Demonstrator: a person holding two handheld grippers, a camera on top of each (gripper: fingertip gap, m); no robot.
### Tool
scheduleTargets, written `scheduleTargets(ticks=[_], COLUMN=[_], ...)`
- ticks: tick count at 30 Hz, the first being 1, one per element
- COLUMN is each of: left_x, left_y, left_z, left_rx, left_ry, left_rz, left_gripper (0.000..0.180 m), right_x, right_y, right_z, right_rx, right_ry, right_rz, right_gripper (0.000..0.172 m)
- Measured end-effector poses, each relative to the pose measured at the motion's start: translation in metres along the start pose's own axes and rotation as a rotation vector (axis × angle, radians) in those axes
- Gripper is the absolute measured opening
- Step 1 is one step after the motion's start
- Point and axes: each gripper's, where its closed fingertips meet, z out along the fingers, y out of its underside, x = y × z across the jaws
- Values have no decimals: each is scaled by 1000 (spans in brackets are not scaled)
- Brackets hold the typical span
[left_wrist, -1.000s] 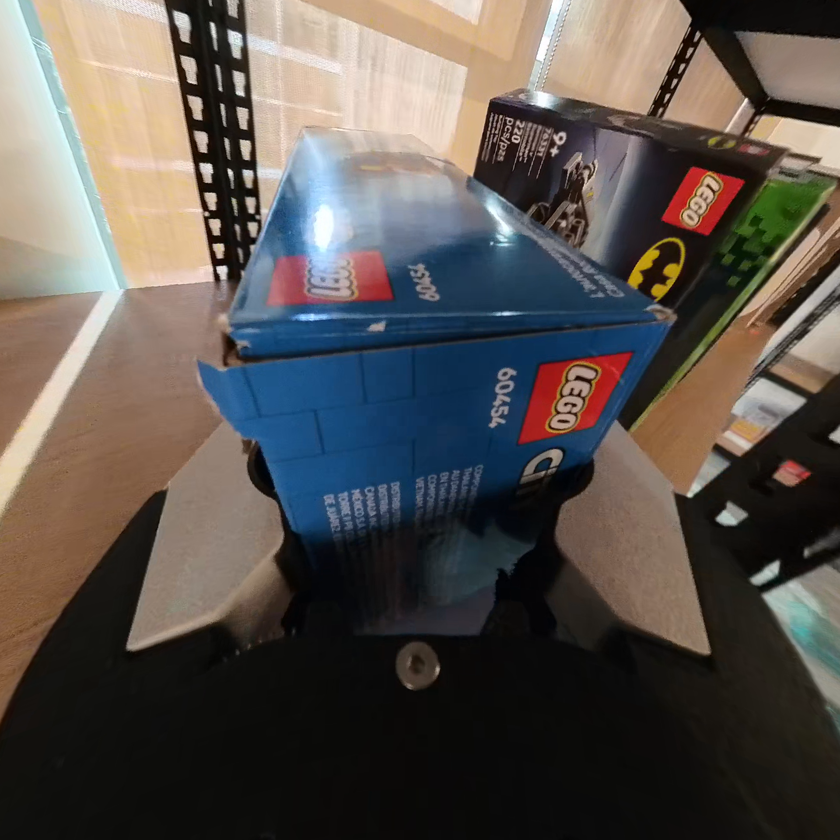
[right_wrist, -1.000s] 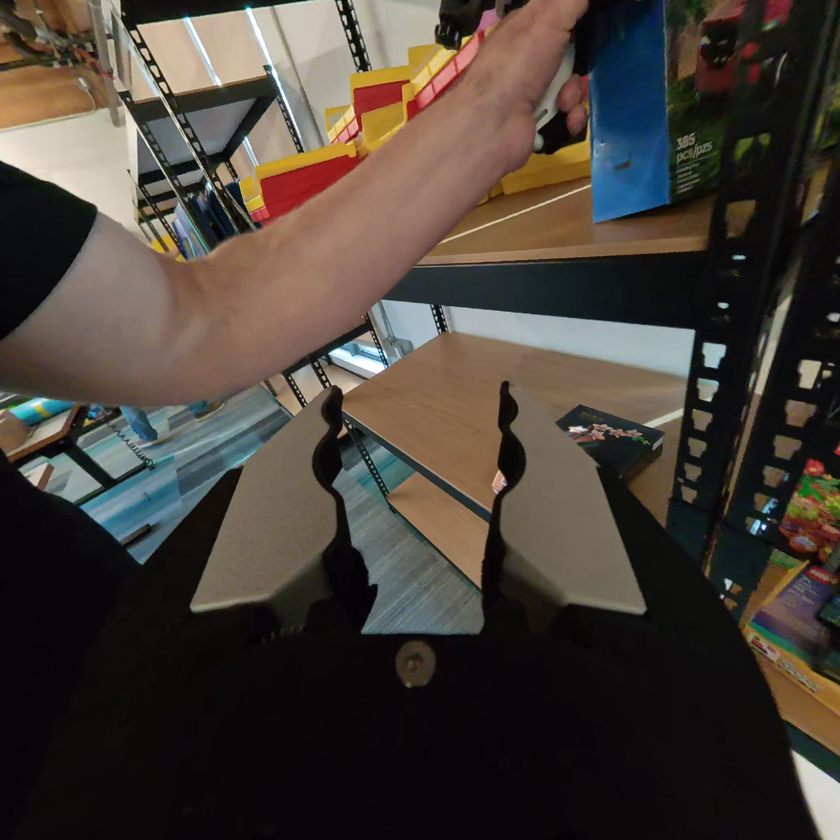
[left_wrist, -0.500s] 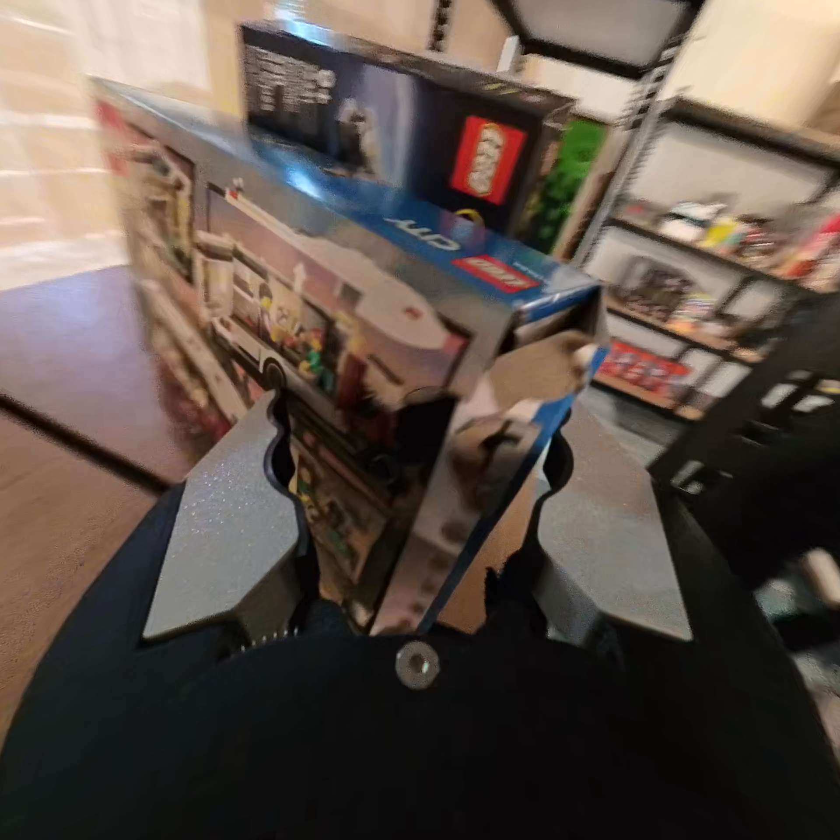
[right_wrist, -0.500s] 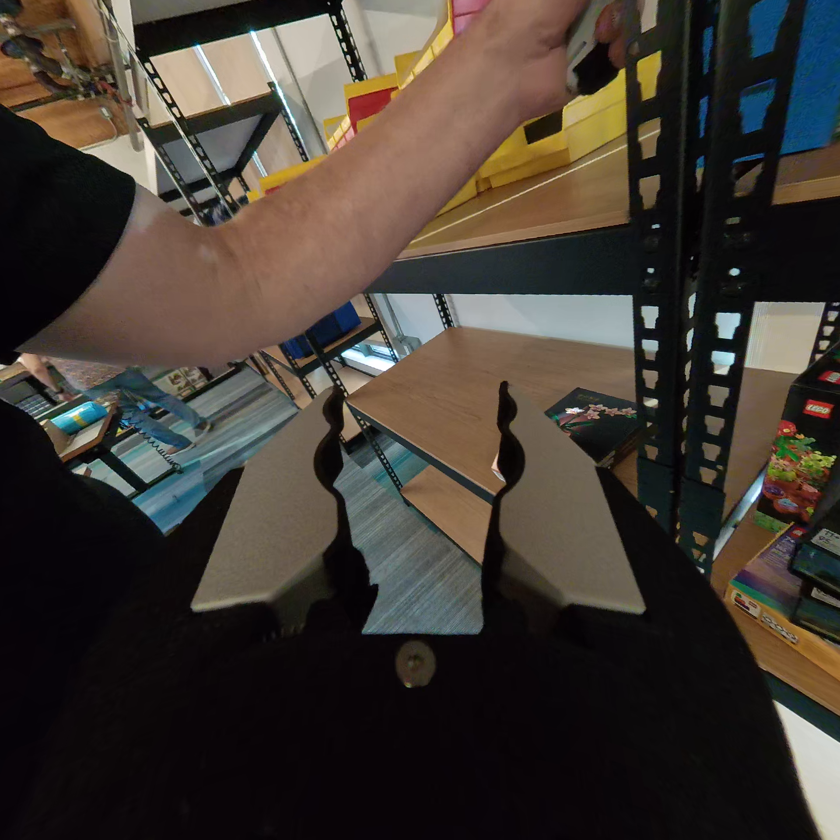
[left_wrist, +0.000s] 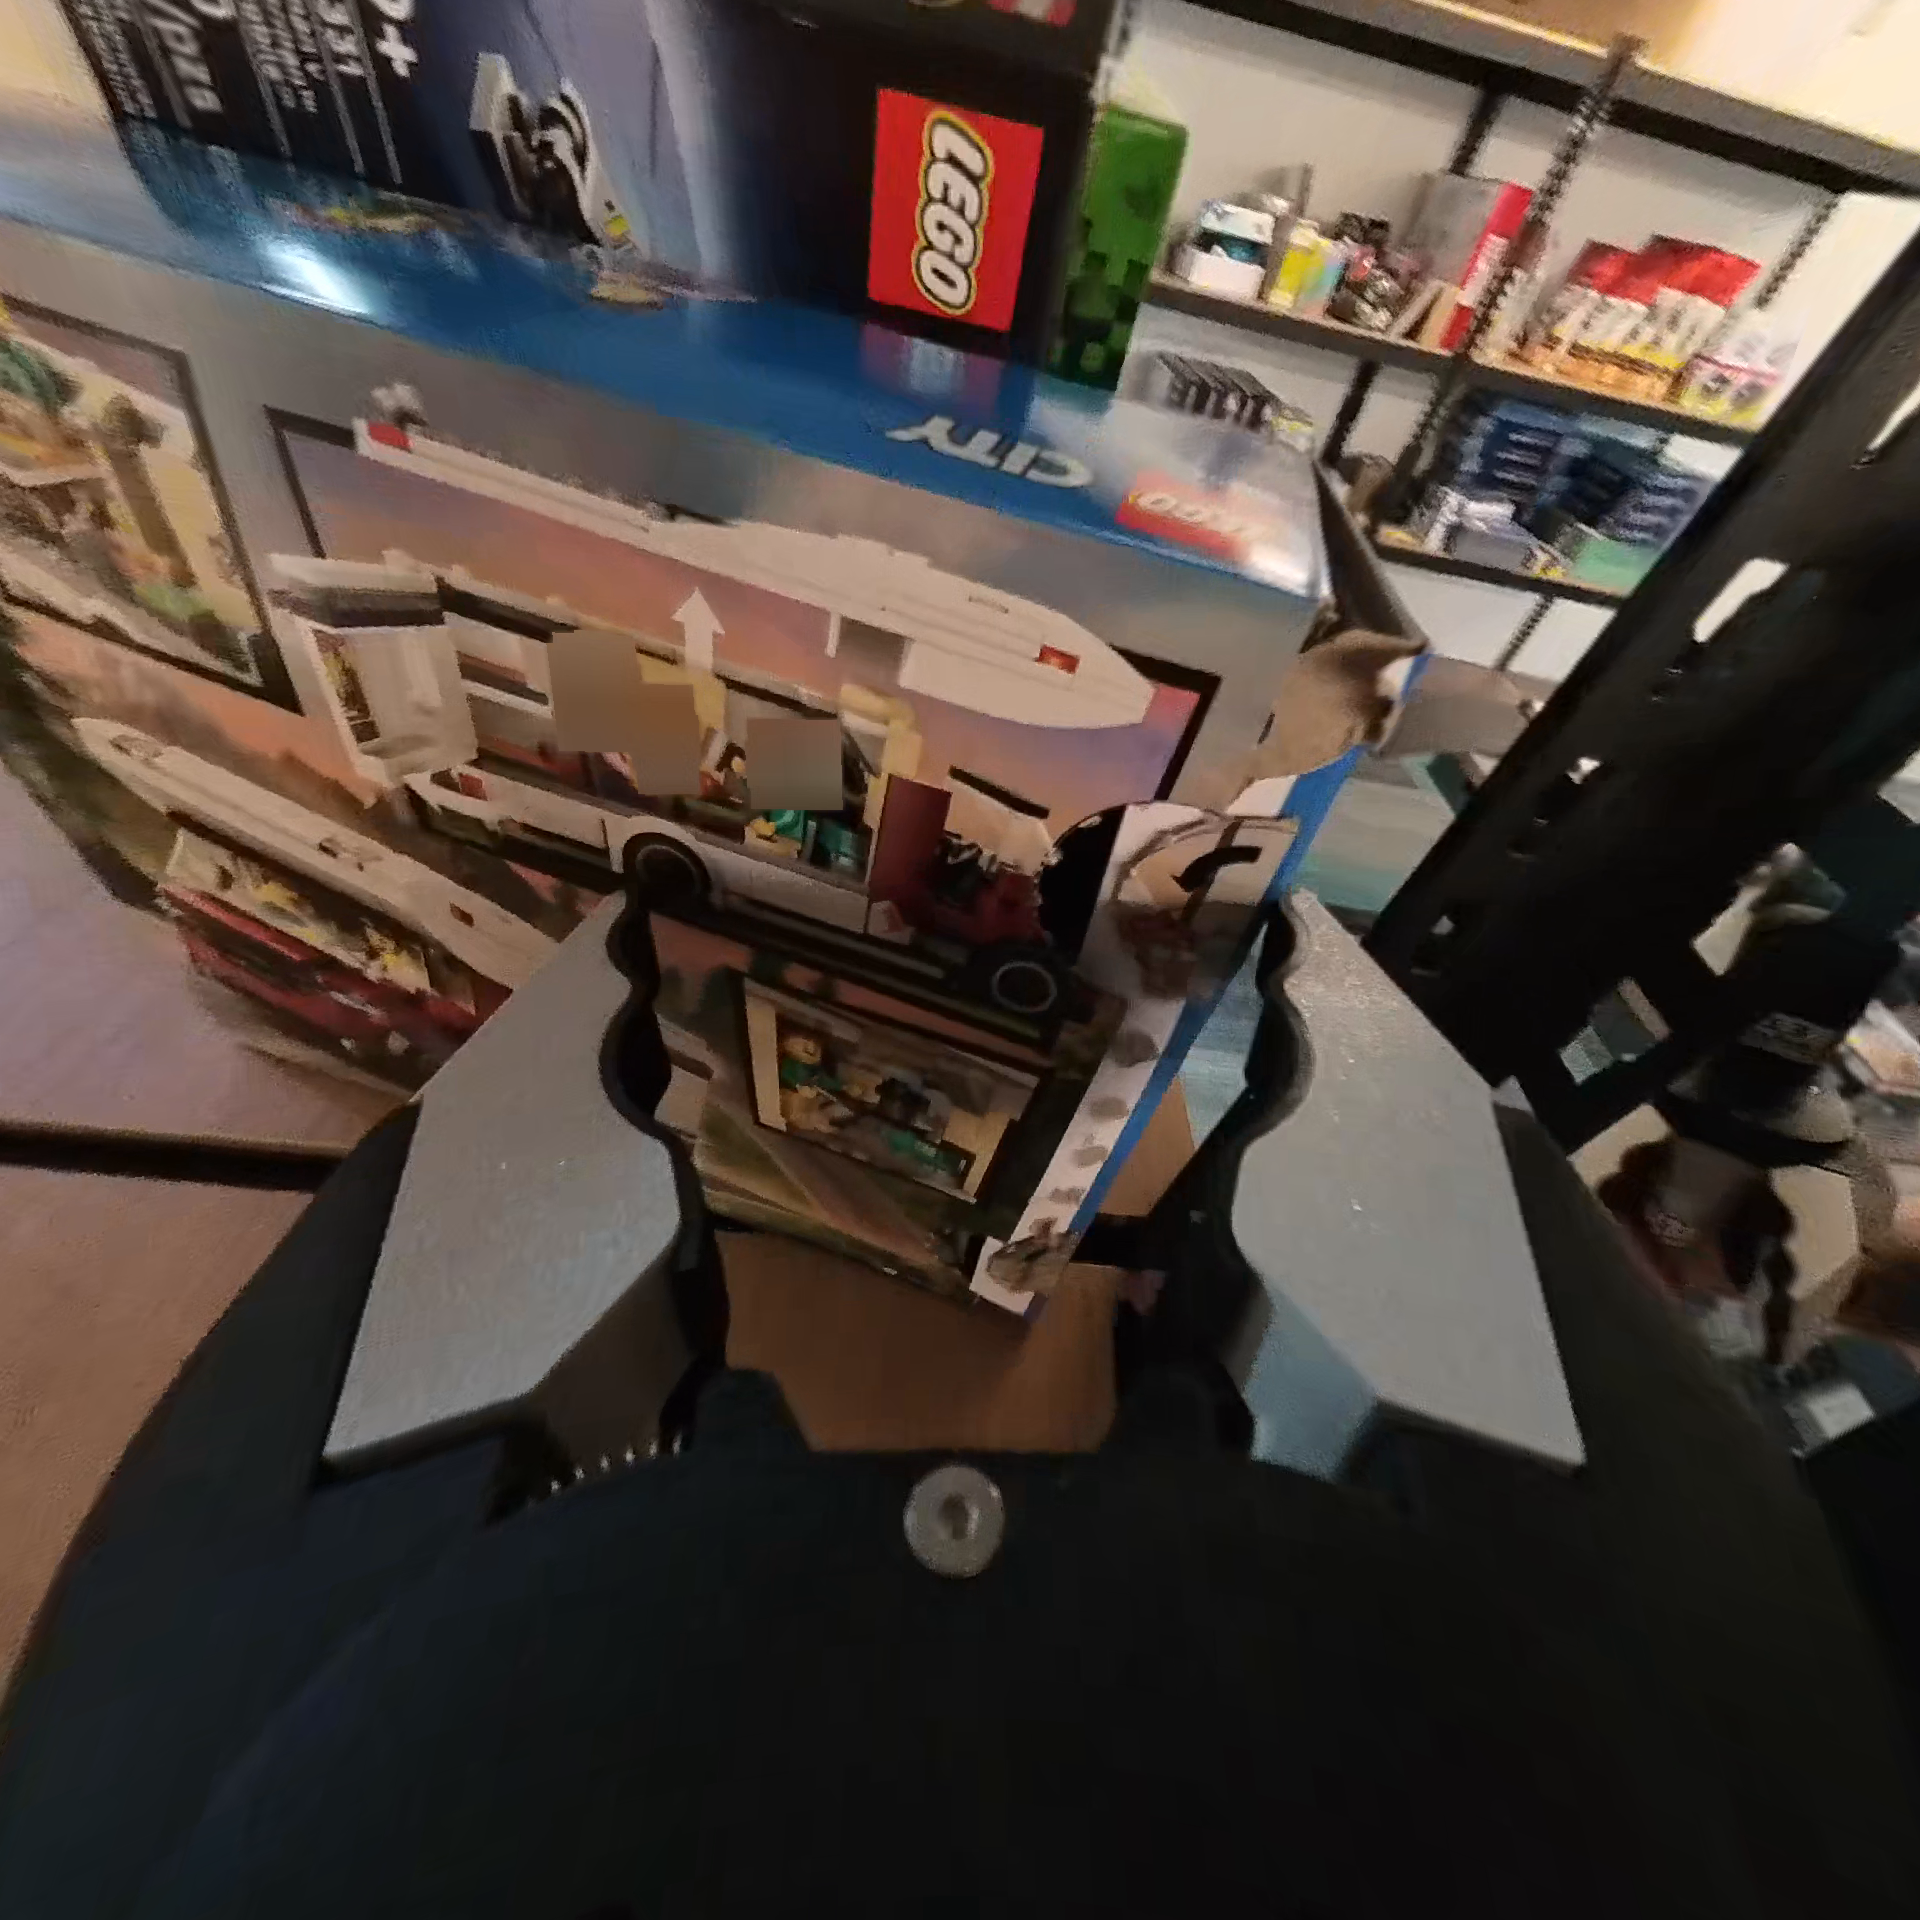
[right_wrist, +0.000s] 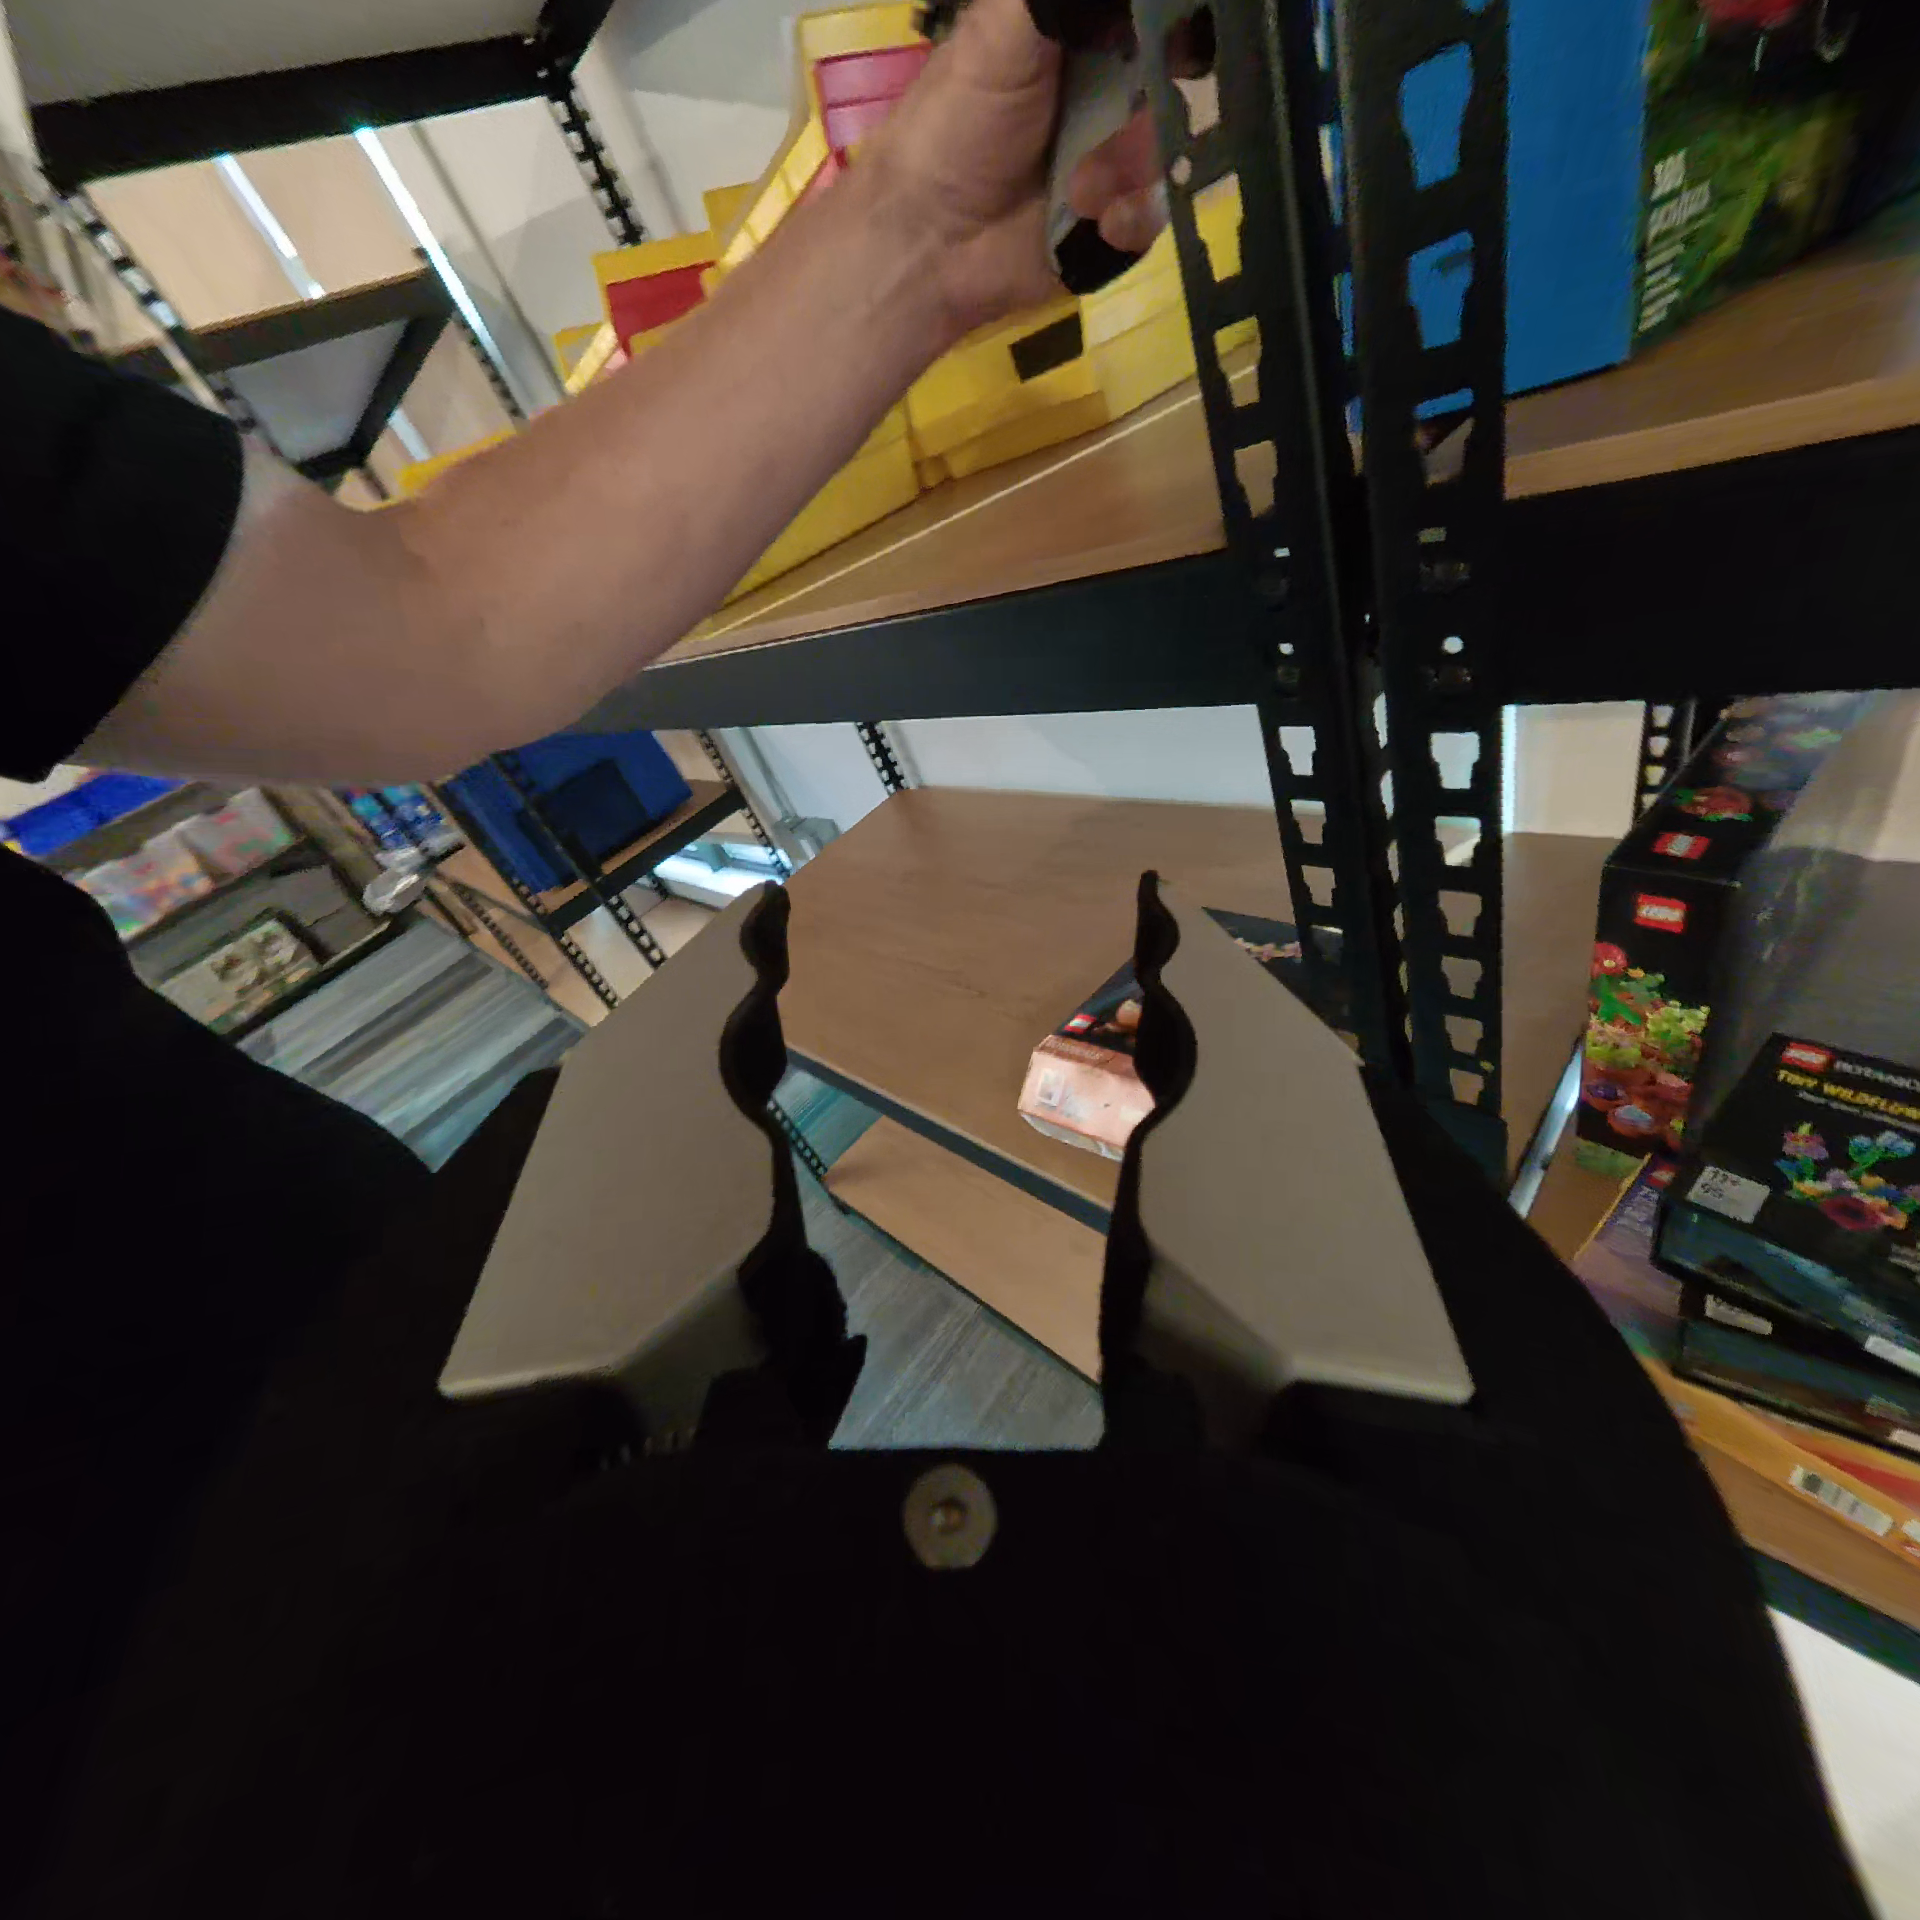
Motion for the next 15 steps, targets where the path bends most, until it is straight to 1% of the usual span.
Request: scheduleTargets(ticks=[2,4,6,8,10,12,13,15], left_x=[1,6,6,12,12,13,10,2], left_y=[2,-2,-3,-5,-2,-3,-2,-4], left_z=[7,16,25,30,32,32,29,21], left_rx=[-20,-21,-13,3,-20,-8,-14,1], left_ry=[28,69,80,160,198,249,252,270], left_rz=[6,1,2,-36,-42,-68,-67,-76], left_gripper=[109,99,85,87,79,80,76,75], right_x=[-1,-6,-10,-15,-22,-27,-28,-28], right_y=[0,-3,-3,-6,-11,-12,-12,-14], right_z=[17,35,55,74,86,93,94,94], right_rx=[39,94,123,145,156,145,140,143], right_ry=[34,61,88,98,110,133,146,178], right_rz=[42,65,74,86,71,41,31,16], right_gripper=[66,65,65,65,64,64,64,64])
